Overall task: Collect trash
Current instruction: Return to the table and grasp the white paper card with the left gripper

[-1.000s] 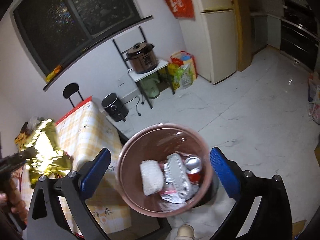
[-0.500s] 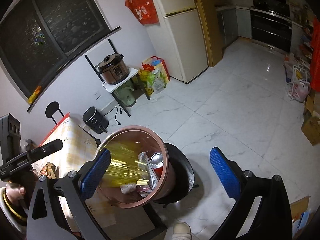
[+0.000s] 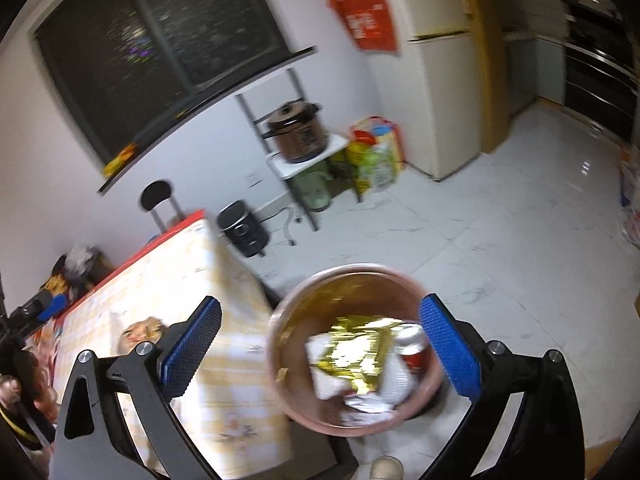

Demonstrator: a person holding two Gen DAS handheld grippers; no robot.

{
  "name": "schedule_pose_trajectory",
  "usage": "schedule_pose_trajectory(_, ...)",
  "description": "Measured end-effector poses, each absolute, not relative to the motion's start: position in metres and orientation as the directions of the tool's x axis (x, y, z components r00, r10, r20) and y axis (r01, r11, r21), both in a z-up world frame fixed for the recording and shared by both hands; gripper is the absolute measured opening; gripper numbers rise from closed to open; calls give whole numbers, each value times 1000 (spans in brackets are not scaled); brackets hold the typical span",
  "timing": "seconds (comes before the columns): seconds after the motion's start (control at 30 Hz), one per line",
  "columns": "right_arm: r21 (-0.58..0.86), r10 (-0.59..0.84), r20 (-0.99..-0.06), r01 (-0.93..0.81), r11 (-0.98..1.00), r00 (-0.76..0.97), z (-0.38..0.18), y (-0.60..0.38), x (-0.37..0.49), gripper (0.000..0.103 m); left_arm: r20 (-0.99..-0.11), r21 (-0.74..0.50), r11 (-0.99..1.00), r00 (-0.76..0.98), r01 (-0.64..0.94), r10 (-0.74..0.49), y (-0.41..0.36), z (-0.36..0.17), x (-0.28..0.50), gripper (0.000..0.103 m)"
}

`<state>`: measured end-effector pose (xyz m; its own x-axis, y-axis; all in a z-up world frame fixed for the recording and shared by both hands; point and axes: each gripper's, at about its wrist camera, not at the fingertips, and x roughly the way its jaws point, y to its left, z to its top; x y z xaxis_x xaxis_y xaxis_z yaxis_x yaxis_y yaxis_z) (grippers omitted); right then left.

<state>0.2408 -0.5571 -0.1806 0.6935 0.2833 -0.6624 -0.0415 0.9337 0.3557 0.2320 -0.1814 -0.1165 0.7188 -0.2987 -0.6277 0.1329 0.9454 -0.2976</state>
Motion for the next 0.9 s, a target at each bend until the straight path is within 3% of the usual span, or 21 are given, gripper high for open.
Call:
schedule_pose_trajectory(0.27,345,405,-668,-223,912,624,-169,-430,251,98,-650,-270,946,759,-181,-40,-11,-106,121,92)
schedule_pose_trajectory(0.4,332,441,-678,-291,897,587,-166,-372,247,98,-677,-293,915,736,-278,7,39,-122,77,92)
schedule_pose_trajectory(0.63,289,454,-717,-366,884,529,-167,-290,226,98,-763,-276,921,645,-275,-37,70,-184,50,92)
schedule_pose_trajectory(0.9,241,412,-739,-361,901,533,-168,-244,204,98,-788,-452,836,579,-312,-210,103,-259,43,91)
